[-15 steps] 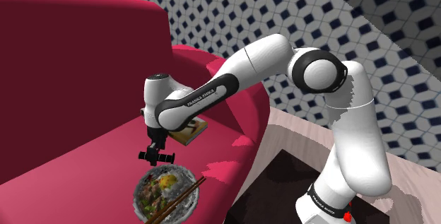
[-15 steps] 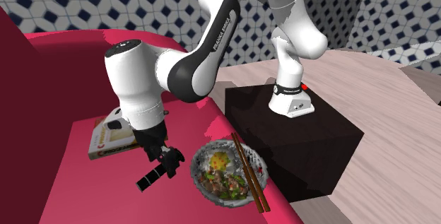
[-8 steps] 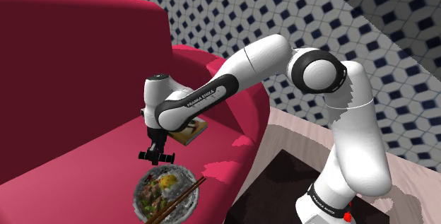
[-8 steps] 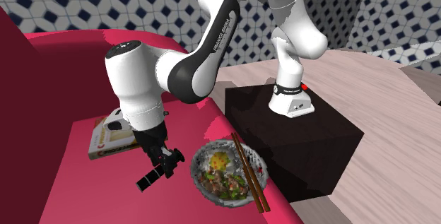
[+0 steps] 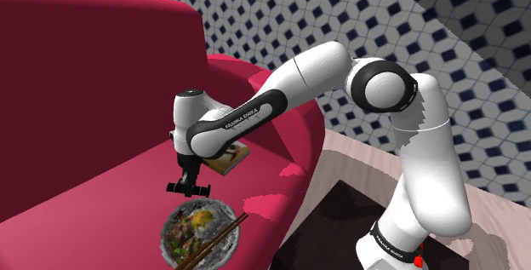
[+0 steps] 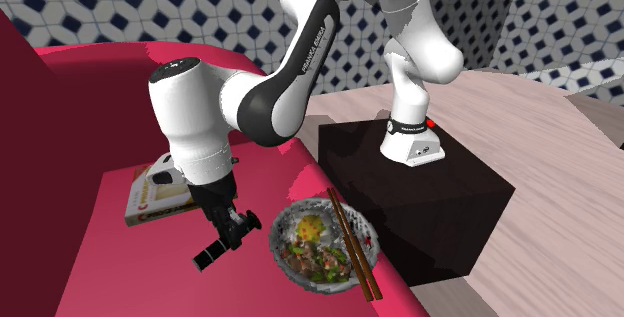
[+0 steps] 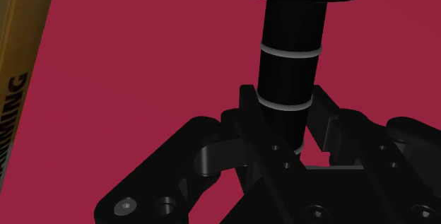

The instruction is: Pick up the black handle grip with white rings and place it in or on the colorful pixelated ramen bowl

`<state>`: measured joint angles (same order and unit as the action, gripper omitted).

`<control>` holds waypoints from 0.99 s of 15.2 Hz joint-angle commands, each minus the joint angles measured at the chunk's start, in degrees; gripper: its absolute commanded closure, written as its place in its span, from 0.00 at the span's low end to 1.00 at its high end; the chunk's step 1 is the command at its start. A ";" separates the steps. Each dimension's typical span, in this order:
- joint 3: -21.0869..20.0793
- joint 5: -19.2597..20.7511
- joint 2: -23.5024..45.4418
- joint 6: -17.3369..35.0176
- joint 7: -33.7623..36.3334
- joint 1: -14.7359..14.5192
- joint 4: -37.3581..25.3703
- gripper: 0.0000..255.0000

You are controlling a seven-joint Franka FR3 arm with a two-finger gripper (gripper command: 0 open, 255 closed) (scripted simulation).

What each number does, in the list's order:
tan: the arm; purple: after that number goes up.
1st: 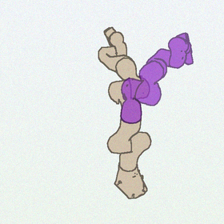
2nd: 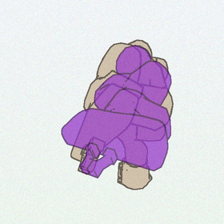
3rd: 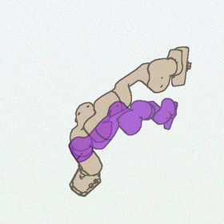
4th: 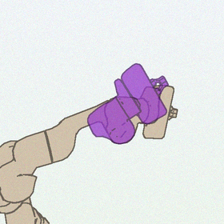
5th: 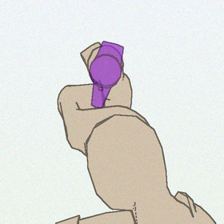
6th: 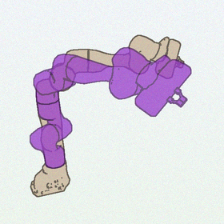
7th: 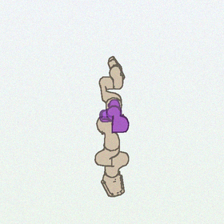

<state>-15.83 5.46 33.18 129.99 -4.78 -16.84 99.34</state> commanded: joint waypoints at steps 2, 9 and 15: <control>-0.09 -0.12 -0.48 -0.53 -0.04 0.07 -0.07 1.00; -0.68 -0.98 -3.58 -4.51 -0.32 0.49 -1.01 1.00; -1.09 -1.65 -5.91 -8.10 -0.52 0.77 -2.33 1.00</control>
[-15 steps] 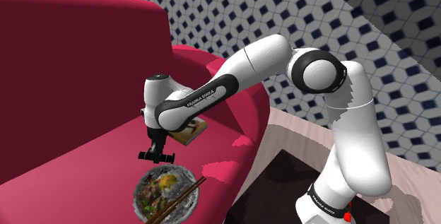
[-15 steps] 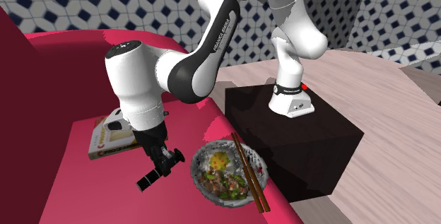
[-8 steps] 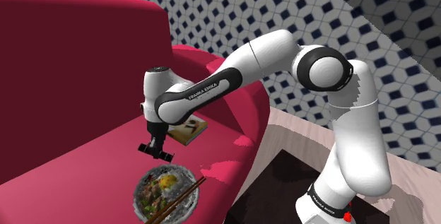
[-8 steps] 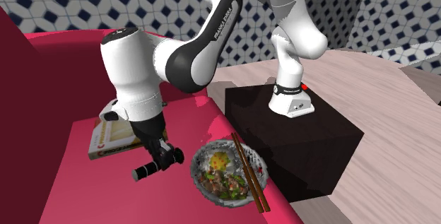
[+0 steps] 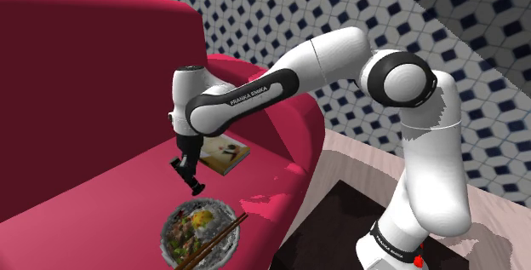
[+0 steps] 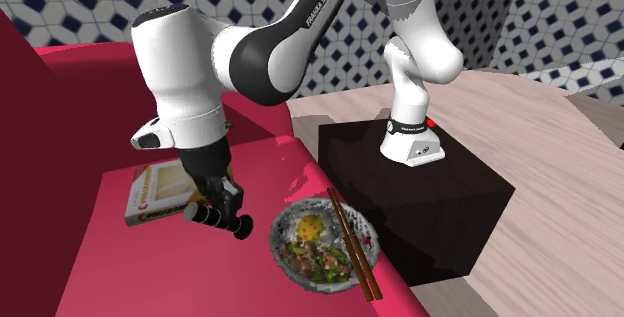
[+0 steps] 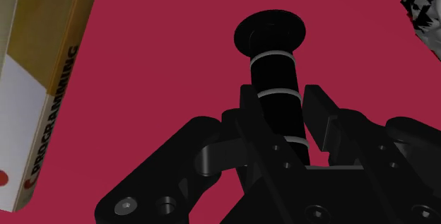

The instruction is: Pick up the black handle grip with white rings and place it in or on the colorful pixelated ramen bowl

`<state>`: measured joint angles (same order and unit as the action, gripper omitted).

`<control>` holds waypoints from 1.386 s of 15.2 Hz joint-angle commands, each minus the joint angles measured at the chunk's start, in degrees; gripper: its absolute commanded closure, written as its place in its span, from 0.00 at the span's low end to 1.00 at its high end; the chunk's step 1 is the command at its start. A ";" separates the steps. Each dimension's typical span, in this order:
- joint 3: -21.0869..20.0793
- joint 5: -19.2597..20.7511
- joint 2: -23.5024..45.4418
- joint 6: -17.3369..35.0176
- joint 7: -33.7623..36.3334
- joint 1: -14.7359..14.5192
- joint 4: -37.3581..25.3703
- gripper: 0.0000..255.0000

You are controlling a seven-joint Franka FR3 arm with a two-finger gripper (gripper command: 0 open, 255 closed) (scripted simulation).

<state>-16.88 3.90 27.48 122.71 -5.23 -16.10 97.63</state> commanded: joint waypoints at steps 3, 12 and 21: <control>-0.22 -0.39 -1.25 -2.68 -0.15 0.15 -1.46 1.00; -0.64 -1.17 -3.85 -8.49 -0.32 0.36 -4.76 1.00; -1.63 -2.23 -8.13 -11.07 1.17 -0.26 -3.28 1.00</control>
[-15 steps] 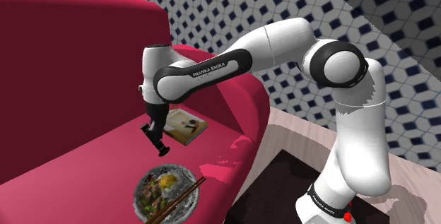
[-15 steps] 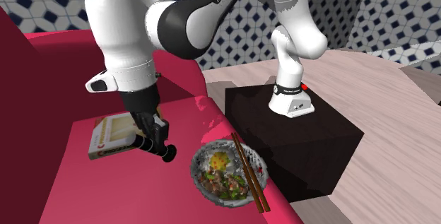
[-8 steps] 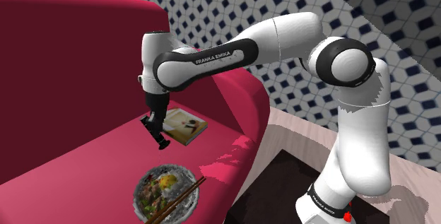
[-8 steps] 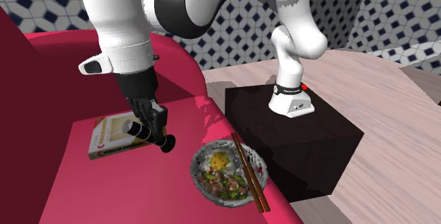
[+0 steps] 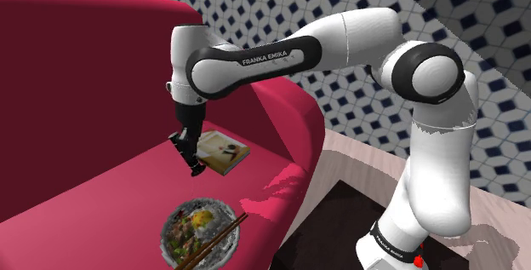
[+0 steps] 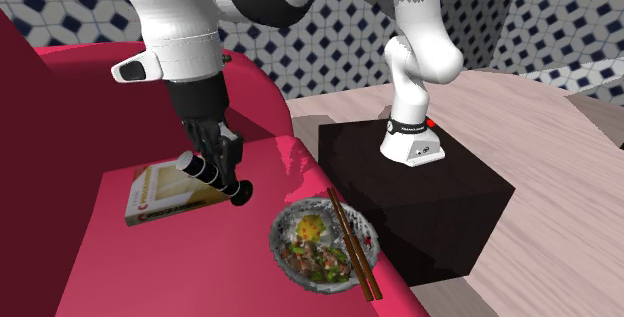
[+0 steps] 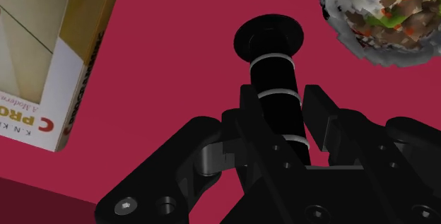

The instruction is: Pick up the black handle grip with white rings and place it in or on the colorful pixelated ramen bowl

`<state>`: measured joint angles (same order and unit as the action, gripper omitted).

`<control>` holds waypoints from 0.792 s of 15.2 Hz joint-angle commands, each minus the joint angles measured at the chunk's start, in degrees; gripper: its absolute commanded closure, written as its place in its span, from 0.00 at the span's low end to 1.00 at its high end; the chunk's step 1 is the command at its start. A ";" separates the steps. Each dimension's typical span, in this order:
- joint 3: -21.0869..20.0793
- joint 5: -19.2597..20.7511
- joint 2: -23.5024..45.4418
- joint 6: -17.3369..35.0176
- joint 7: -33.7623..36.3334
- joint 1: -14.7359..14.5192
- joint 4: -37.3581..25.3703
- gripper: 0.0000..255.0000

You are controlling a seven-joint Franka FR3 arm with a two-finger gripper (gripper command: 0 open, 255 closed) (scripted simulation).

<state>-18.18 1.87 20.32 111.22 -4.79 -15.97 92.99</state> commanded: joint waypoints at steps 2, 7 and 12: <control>-1.16 -0.88 -3.74 1.87 2.28 -1.14 5.37 1.00; -3.41 -2.69 -9.84 4.79 6.40 -3.36 13.82 1.00; -6.10 -4.63 -15.01 6.99 11.08 -6.09 20.52 1.00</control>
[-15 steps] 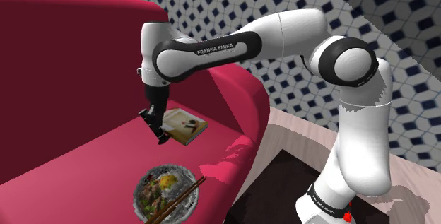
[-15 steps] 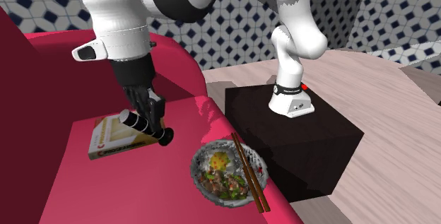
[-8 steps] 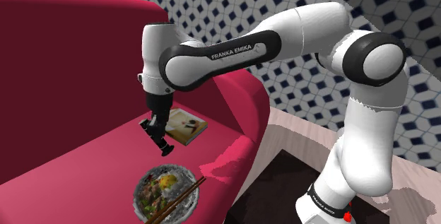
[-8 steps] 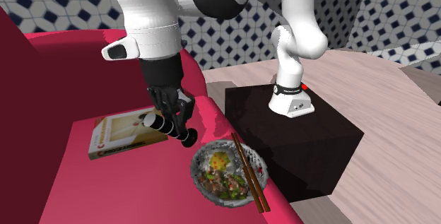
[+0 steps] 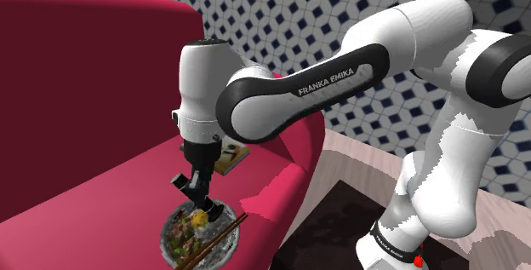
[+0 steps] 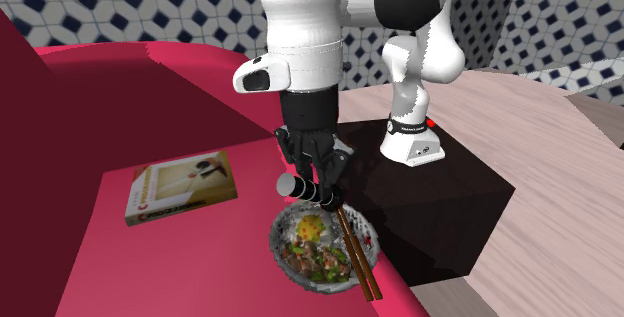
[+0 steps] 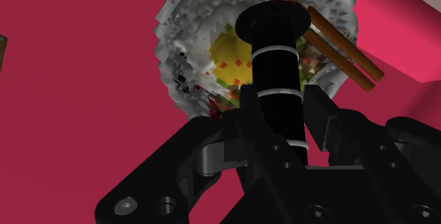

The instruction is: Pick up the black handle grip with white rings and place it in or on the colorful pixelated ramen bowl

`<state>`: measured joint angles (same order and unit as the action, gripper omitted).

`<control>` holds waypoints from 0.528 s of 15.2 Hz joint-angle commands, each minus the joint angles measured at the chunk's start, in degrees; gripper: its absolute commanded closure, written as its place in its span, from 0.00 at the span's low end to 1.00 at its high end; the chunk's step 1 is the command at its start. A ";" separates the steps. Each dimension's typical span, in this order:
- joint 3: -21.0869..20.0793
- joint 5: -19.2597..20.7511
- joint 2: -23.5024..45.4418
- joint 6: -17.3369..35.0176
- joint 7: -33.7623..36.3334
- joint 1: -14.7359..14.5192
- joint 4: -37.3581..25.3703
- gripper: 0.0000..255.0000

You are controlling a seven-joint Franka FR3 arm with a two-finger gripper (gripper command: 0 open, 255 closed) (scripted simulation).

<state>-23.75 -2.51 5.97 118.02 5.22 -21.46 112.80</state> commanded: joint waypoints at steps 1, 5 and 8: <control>-0.52 -0.13 -0.36 0.92 1.12 -0.62 1.17 1.00; -0.49 0.40 0.91 3.82 1.33 -0.74 2.89 1.00; -0.44 0.87 1.99 5.97 1.54 -0.86 4.05 1.00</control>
<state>-24.22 -1.83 7.54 123.27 6.69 -22.29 116.55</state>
